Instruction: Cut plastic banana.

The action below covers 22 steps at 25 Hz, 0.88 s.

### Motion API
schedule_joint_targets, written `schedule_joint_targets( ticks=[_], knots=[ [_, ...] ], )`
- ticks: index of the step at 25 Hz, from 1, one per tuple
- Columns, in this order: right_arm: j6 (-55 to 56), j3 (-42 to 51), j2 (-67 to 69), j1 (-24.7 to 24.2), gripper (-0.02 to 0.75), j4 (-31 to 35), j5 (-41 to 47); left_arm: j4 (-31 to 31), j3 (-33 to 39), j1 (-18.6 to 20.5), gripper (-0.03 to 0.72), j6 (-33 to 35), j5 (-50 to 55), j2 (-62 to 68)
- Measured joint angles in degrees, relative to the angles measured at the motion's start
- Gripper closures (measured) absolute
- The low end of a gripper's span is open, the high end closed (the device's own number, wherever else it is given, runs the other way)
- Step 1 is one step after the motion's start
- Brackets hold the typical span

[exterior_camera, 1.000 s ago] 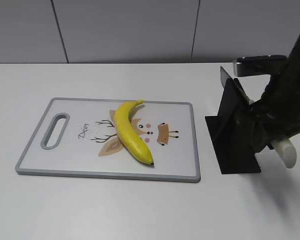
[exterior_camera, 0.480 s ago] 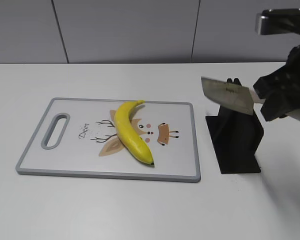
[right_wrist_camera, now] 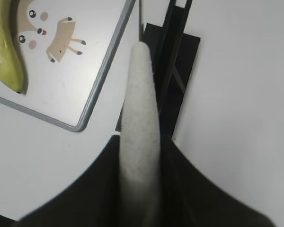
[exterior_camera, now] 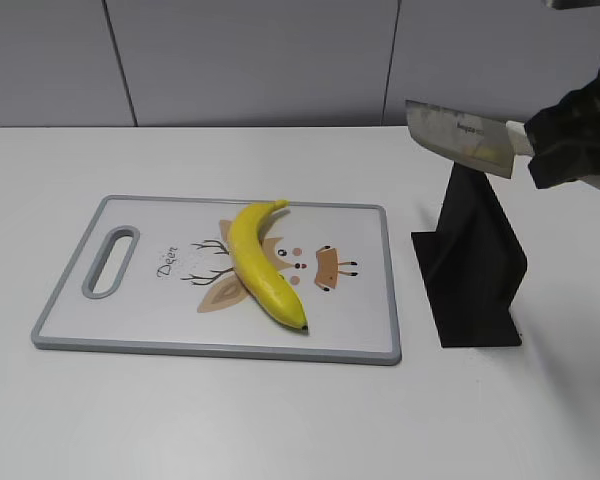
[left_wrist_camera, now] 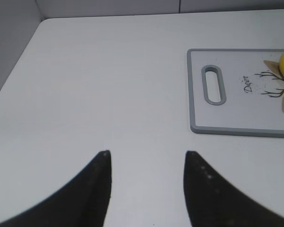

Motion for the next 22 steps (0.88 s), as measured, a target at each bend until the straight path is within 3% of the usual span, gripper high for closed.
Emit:
schedule_joint_targets(
  ticks=[9,18,22],
  knots=[
    [-21.83,0.00,0.00,0.00,0.557,8.58,-3.68,-0.07,-0.18,0.00,0.206,0.74,-0.95,0.05],
    [-31.47,-1.89,2.98,0.00,0.557,10.46,-5.08,-1.99,-3.42,-0.14,0.206,6.86,-8.24,11.60],
    [-35.66,-4.39,4.81,0.00,0.557,11.99,-3.54,-4.36,-6.59,-2.82,0.206,9.06,-10.80,18.94]
  ],
)
